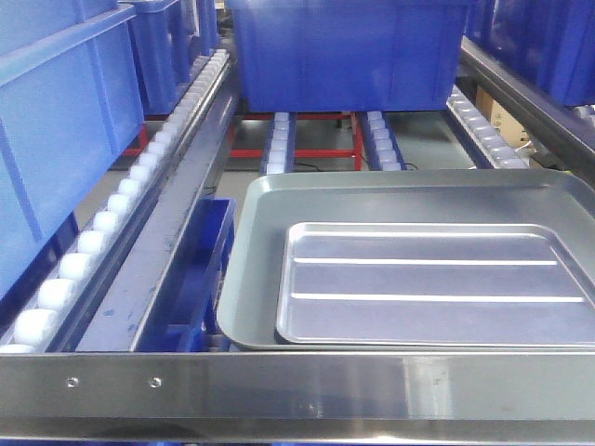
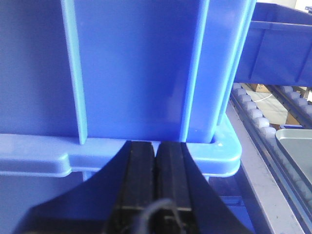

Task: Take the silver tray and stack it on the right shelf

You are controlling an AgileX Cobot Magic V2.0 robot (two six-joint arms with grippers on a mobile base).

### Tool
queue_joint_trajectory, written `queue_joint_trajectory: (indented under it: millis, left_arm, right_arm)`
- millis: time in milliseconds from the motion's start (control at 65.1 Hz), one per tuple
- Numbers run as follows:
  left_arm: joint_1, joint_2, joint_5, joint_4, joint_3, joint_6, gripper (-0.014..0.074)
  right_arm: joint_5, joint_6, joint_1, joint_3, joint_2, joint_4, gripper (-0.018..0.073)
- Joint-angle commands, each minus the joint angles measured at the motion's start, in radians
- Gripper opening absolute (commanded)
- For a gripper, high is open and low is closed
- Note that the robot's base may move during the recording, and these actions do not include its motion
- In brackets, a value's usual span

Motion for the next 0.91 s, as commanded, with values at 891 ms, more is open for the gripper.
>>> queue_joint_trajectory:
  millis: [891]
  left_arm:
    - [-0.004,-0.014,-0.08,0.002,0.025,-0.002,-0.008]
  right_arm:
    - [-0.223,-0.614,-0.079,0.121,-0.01,0.146,0.005]
